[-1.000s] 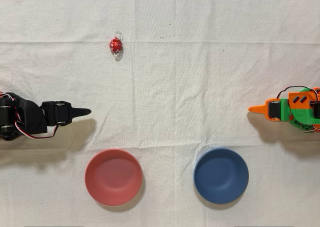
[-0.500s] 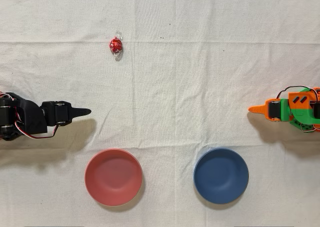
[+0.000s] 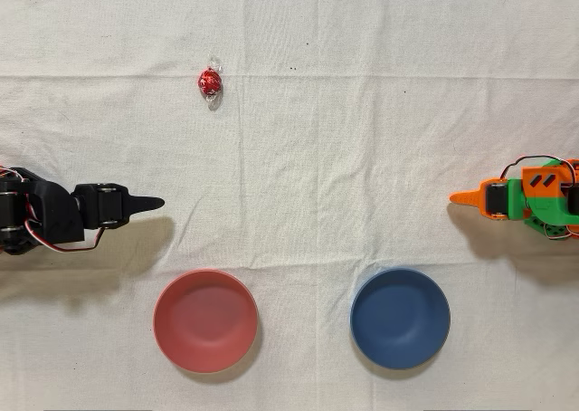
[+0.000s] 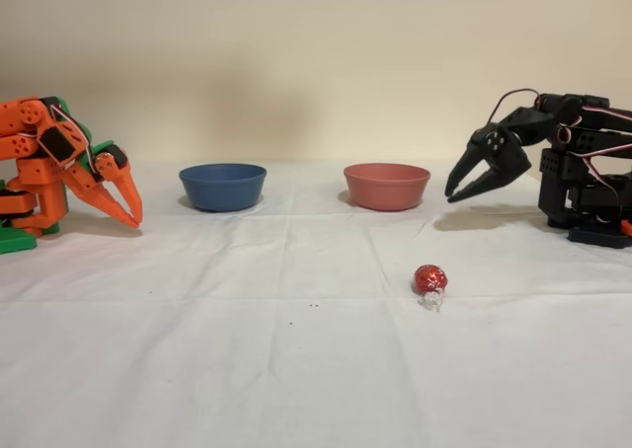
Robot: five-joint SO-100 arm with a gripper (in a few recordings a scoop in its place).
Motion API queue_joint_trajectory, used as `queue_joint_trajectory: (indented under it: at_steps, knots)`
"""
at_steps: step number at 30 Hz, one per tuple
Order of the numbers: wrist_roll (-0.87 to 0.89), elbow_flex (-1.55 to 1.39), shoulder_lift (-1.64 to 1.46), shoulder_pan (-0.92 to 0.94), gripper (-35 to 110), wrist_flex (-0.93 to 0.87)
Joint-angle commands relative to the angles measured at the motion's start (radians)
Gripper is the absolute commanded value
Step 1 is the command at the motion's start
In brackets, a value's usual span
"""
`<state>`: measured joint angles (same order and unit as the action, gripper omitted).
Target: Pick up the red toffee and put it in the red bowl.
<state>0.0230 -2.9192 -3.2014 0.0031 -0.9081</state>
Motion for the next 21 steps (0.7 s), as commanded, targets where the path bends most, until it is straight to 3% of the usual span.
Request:
queue_joint_trajectory:
  at_steps: [1, 12, 21]
  knots:
    - [-0.020, 0.222, 0.037, -0.026, 0, -0.041]
    - [0.124, 0.758, 0.572, -0.204, 0, -0.179]
    - [0.279, 1.023, 0.948, -0.445, 0, -0.098]
